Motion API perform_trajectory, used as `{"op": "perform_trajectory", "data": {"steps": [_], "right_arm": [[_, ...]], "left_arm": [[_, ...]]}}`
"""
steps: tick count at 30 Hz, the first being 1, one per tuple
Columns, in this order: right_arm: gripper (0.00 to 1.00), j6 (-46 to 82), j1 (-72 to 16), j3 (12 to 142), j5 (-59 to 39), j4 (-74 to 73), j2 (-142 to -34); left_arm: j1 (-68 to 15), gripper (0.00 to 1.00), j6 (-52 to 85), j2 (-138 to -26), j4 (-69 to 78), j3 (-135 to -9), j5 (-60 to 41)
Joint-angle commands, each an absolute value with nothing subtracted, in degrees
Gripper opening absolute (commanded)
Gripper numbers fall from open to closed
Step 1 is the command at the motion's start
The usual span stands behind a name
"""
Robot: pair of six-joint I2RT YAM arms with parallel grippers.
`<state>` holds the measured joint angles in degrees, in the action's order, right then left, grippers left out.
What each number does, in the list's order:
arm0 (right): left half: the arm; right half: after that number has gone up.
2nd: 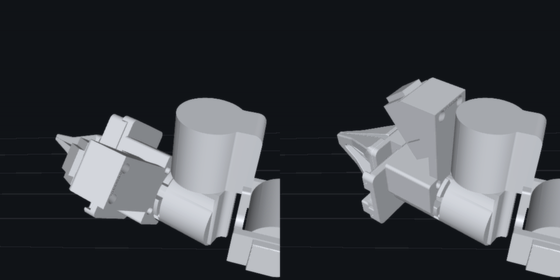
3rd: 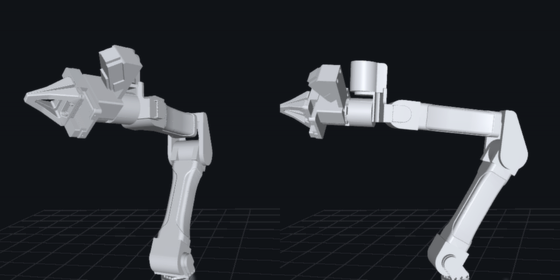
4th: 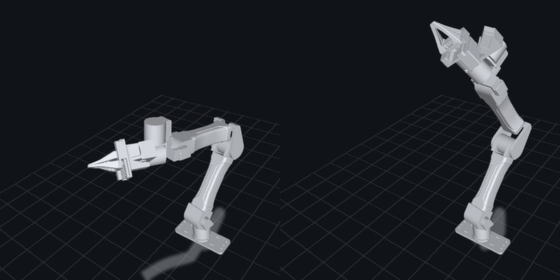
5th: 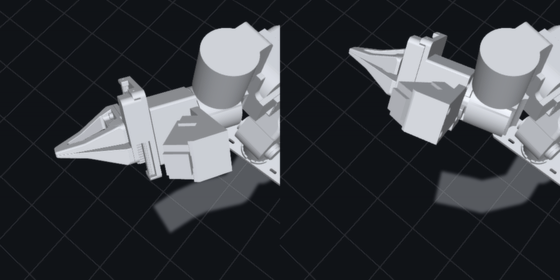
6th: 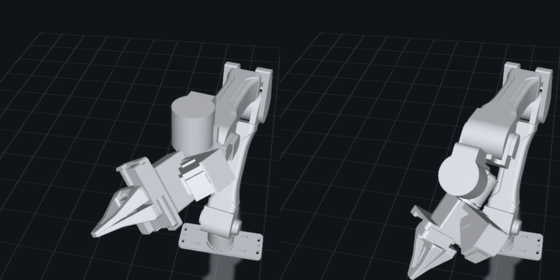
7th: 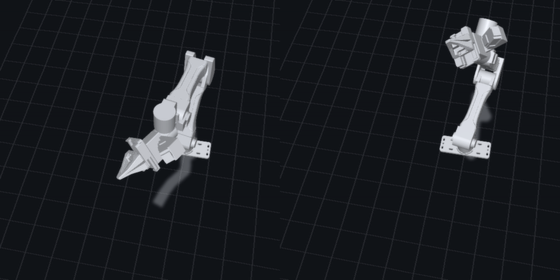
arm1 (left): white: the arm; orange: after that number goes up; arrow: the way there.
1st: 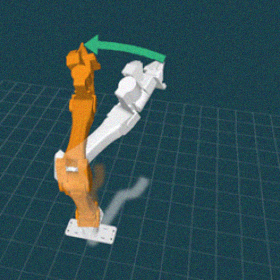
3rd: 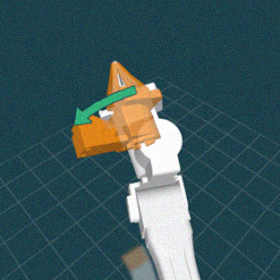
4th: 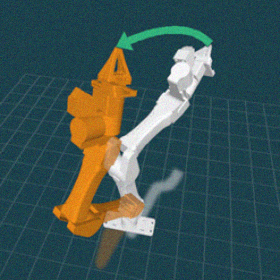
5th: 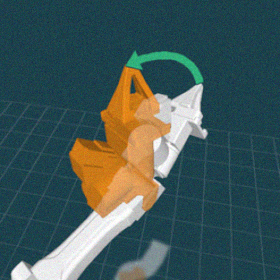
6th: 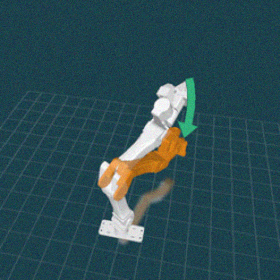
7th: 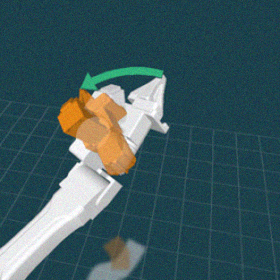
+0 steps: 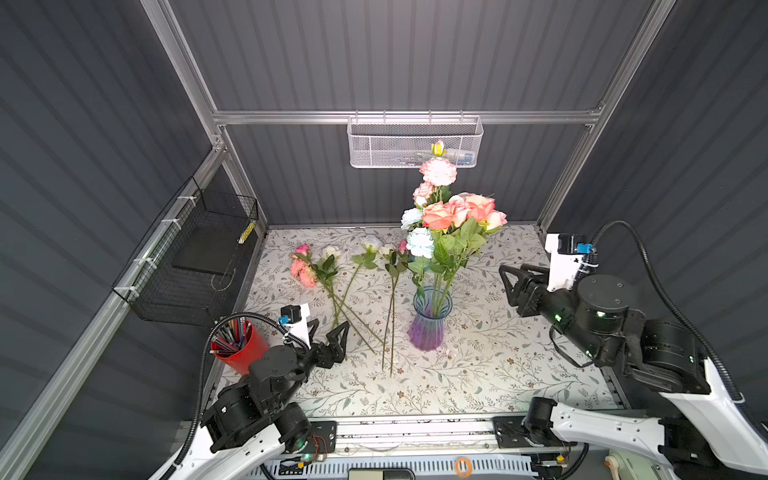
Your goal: Arrange the flowers into the vase
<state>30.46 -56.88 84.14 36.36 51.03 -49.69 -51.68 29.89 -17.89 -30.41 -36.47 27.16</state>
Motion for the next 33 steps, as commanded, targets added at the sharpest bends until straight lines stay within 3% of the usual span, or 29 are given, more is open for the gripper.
{"op": "perform_trajectory", "data": {"steps": [1,11,14,19,33], "right_arm": [[0.56,36.9,-53.1,81.6,34.5,59.0,-47.4],[0.56,41.5,-44.5,75.2,20.1,59.9,-47.0],[0.40,46.3,-43.5,74.2,14.9,60.9,-51.0],[0.37,49.8,-43.5,73.2,5.6,57.1,-59.6],[0.39,49.5,-42.6,73.6,2.3,49.6,-70.2]], "left_arm": [[-51.7,0.96,33.1,-17.0,-31.2,-35.6,32.0],[-51.7,0.99,44.2,-18.2,-42.8,-36.9,42.5],[-51.6,0.99,46.5,-17.5,-45.9,-37.3,41.8],[-51.7,0.99,49.5,-14.9,-49.1,-37.0,38.8],[-51.6,0.97,50.4,-13.0,-50.1,-37.2,37.1]]}}
